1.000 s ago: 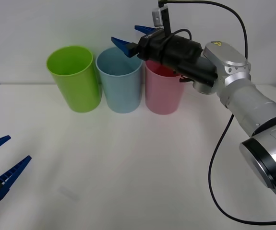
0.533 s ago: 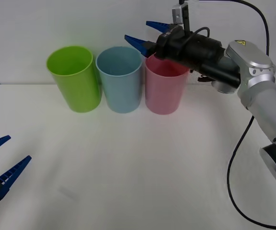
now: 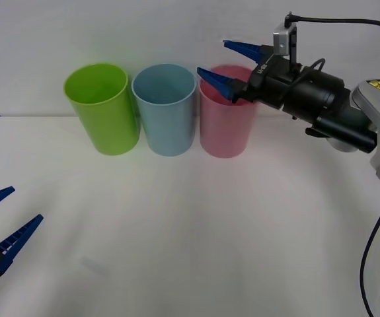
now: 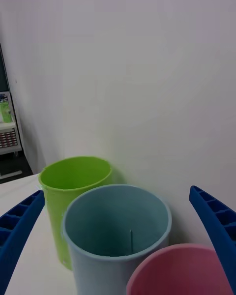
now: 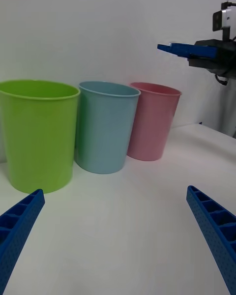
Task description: Grasp the object on the table and drop it into the matching bin: aluminum can to the light blue bin, PET bottle to the pink bin.
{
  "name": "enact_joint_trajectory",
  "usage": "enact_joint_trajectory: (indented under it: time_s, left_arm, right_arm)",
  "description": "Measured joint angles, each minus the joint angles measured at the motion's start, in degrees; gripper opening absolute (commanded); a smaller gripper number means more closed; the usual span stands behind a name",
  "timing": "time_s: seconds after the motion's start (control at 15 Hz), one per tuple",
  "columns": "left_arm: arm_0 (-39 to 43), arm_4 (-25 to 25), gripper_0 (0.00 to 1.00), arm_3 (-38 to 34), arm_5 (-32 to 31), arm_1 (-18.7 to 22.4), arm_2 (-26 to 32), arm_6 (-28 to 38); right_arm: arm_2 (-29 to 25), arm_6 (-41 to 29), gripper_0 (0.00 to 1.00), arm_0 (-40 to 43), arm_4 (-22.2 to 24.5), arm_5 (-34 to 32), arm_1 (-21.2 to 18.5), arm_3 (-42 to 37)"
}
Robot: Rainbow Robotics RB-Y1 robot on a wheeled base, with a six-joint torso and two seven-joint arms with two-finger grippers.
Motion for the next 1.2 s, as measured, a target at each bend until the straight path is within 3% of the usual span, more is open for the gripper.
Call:
enact_joint_trajectory:
  time_s: [0.67,1.2]
  left_arm:
    - [0.0,0.0,1.0,0.0,0.0,0.0,0.0,0.0]
    - [0.0,0.0,1.0,0.0,0.0,0.0,0.0,0.0]
  right_arm:
    - [-0.95,0.81,1.0,25.26,-5.6,10.56,-13.8,-28.81]
    - [-9.58,3.15,1.0,43.18,-4.3,10.21,-15.41,-37.48]
